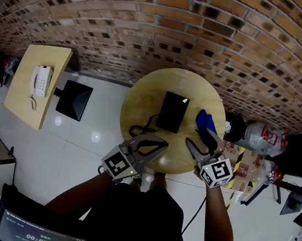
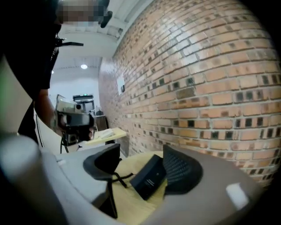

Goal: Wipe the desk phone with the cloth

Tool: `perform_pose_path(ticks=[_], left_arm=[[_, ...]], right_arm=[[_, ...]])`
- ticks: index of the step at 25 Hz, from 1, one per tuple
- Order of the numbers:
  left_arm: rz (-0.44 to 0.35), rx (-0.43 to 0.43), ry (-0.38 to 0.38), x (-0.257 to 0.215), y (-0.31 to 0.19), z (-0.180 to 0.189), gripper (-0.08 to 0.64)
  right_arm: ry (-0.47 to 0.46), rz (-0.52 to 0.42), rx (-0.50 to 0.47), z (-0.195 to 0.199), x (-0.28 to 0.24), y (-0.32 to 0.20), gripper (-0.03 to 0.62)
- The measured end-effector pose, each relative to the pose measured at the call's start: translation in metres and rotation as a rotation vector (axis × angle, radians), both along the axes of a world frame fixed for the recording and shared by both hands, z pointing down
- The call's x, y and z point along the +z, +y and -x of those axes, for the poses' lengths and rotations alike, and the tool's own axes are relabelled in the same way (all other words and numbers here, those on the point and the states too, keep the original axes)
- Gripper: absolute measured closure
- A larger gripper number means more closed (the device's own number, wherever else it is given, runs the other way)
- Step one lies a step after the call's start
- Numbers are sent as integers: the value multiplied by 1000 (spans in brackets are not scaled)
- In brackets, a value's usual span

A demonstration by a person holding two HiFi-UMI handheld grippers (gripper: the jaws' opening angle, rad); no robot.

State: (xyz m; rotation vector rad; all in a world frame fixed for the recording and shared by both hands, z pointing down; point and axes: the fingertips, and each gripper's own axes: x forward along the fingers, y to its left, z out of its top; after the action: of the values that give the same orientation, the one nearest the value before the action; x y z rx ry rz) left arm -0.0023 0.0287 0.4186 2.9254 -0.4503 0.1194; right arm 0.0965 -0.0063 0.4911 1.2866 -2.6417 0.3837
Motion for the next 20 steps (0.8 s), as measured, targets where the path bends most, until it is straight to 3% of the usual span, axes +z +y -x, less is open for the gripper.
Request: perform_pose_path(ticks=[4, 7, 9, 17, 20], left_arm=[[-14, 4, 24, -18, 19, 14, 558], [-23, 10, 46, -31, 35, 22, 558], [-34, 13, 60, -42, 49, 31, 559], [-58, 41, 61, -50, 70, 37, 558], [-49, 40, 65, -49, 72, 36, 560]], right_arm=[[-114, -36, -21, 34, -52, 43, 300], [-115, -66, -32, 50, -75, 74, 447], [-112, -88, -36, 62, -89, 93, 496], [-95, -131, -54, 86, -102, 118, 589], [-85, -141, -55, 93, -101, 118, 592]])
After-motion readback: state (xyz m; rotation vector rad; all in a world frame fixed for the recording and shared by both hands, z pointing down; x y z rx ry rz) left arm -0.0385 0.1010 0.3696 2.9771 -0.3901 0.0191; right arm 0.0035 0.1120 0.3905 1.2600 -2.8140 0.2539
